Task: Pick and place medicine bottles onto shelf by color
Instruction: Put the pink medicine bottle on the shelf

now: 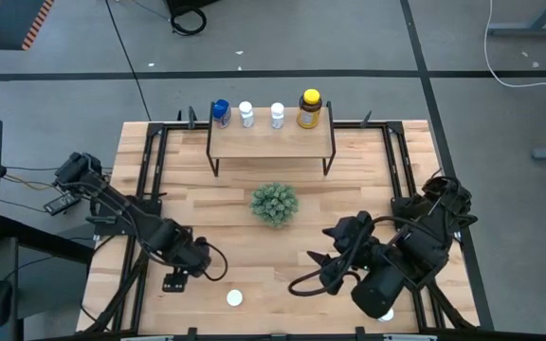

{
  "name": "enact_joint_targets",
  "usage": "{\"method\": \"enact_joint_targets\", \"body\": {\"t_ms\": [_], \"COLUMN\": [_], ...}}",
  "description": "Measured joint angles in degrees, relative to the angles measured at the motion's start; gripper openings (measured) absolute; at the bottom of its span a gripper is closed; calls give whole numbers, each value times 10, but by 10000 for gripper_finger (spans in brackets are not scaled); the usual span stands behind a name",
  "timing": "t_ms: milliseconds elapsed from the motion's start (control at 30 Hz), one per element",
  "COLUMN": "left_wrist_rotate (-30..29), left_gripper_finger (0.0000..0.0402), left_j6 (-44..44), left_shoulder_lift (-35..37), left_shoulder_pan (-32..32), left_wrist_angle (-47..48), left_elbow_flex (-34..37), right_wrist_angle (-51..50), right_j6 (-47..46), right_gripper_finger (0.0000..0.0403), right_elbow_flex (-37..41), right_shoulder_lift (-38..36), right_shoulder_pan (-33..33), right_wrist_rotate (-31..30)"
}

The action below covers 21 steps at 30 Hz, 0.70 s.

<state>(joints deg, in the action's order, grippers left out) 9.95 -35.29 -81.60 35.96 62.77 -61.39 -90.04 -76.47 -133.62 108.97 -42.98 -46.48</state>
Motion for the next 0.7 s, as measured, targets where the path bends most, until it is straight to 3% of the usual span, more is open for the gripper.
{"method": "enact_joint_targets", "body": {"t_ms": [700], "left_wrist_rotate": [-74], "left_gripper_finger": [322], "left_j6": [-80], "left_shoulder_lift": [-2], "left_shoulder_pan": [35], "left_wrist_angle": [-82], "left_elbow_flex": [81], "right_wrist_angle": [0], "right_j6": [43], "right_gripper_finger": [314], "right_elbow_flex": [0], "right_shoulder_lift": [0], "right_shoulder_pan": [28], "right_wrist_rotate": [6]}}
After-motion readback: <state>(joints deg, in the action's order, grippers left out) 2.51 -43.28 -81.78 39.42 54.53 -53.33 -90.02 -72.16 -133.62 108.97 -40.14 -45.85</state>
